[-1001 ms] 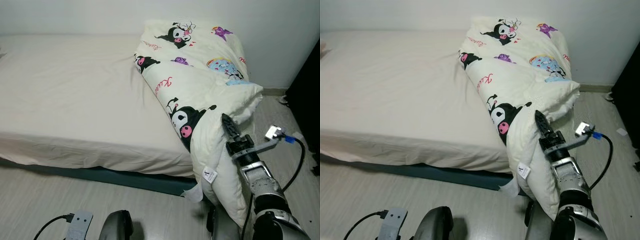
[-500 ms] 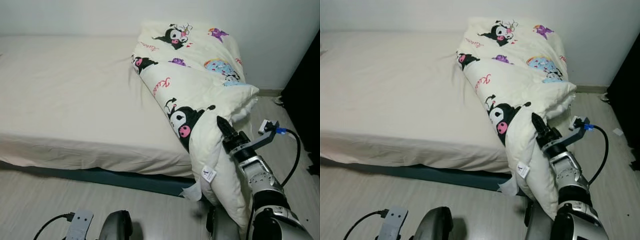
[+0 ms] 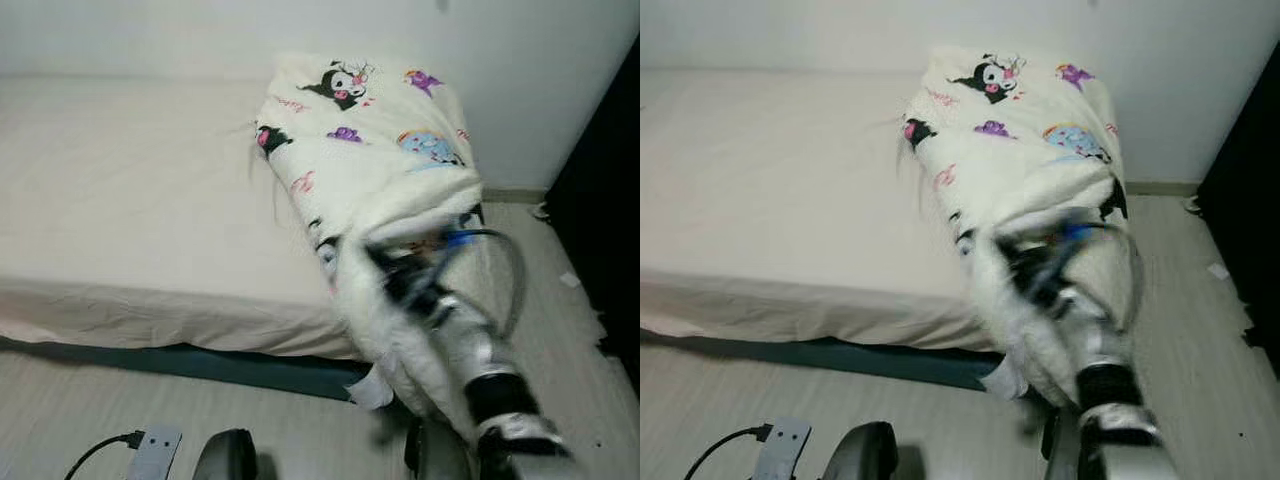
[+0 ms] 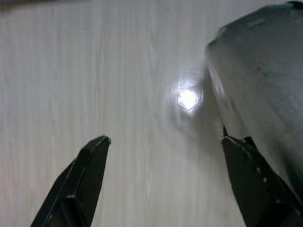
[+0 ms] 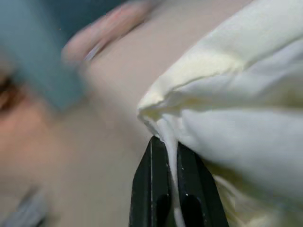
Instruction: Clean up the room
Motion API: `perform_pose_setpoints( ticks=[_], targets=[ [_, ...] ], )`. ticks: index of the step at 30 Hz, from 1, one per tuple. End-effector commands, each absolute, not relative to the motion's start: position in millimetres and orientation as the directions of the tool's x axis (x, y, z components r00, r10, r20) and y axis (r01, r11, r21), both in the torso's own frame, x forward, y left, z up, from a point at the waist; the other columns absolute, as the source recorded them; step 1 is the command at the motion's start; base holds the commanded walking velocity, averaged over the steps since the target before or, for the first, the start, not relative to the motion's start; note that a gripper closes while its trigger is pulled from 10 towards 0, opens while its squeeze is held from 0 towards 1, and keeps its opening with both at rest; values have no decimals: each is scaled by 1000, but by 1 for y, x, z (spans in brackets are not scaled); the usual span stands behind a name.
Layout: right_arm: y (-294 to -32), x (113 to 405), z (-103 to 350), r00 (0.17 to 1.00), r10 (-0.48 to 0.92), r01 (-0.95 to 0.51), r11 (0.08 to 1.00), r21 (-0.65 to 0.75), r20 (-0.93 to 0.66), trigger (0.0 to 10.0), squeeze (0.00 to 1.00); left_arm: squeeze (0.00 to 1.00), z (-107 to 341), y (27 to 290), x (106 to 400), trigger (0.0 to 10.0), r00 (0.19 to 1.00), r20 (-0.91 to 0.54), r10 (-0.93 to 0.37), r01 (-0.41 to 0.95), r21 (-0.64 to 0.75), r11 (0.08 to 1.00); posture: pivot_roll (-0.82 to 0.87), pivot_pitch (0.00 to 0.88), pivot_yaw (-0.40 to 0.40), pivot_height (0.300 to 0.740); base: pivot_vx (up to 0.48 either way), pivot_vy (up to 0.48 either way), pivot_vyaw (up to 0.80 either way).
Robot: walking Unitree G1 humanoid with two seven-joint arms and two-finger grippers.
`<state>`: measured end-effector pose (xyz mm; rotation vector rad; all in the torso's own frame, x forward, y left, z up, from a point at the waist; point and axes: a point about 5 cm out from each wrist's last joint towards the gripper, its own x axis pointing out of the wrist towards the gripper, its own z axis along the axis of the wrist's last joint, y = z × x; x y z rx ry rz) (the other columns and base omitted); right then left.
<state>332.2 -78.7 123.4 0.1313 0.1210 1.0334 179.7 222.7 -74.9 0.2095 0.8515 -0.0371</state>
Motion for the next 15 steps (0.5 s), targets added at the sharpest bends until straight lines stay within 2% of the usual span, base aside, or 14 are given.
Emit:
perform_pose_setpoints(
  ticks=[1,2,4,6,7,8,10,11,13,15],
  targets=[
    [-58,316,108,354,922,-924,371,91,-157,0,0,0,-81,211,173,10000,627,-779,20,140,138,981,58,75,3,471,0,0,0],
    [-58,316,108,354,922,-924,371,91,-157,0,0,0,-81,211,173,10000,627,-779,20,140,138,981,58,75,3,471,0,0,0],
    [-50,304,91,265,926,-956,289,55,-270,0,0,0,-82,209,173,10000,624,-781,18,140,135,981,58,72,-4,471,0,0,0],
    [-50,304,91,265,926,-956,289,55,-270,0,0,0,-82,209,173,10000,624,-781,18,140,135,981,58,72,-4,471,0,0,0],
    [-53,297,76,254,892,-960,279,15,-375,0,0,0,-84,206,171,10000,619,-786,14,142,130,981,54,67,-9,471,0,0,0],
    [-57,299,69,289,859,-951,306,-29,-423,275,0,0,-85,204,169,10000,614,-790,10,146,125,981,50,68,-10,471,0,0,0],
    [-57,299,69,289,859,-951,306,-29,-423,275,0,0,-85,204,169,10000,614,-790,10,146,125,981,50,68,-10,471,0,0,0],
    [-67,303,63,359,806,-927,367,-78,-470,10000,0,0,-87,202,166,10000,605,-797,5,150,120,981,43,64,-12,471,0,0,0],
    [-80,308,57,416,745,-901,417,-122,-522,10000,0,0,-88,200,164,10000,597,-802,2,154,117,981,39,63,-15,471,0,0,0],
    [-84,308,55,427,726,-895,424,-138,-539,10000,0,0,-88,200,163,10000,595,-804,1,155,116,981,39,63,-15,471,0,0,0]
  ],
)
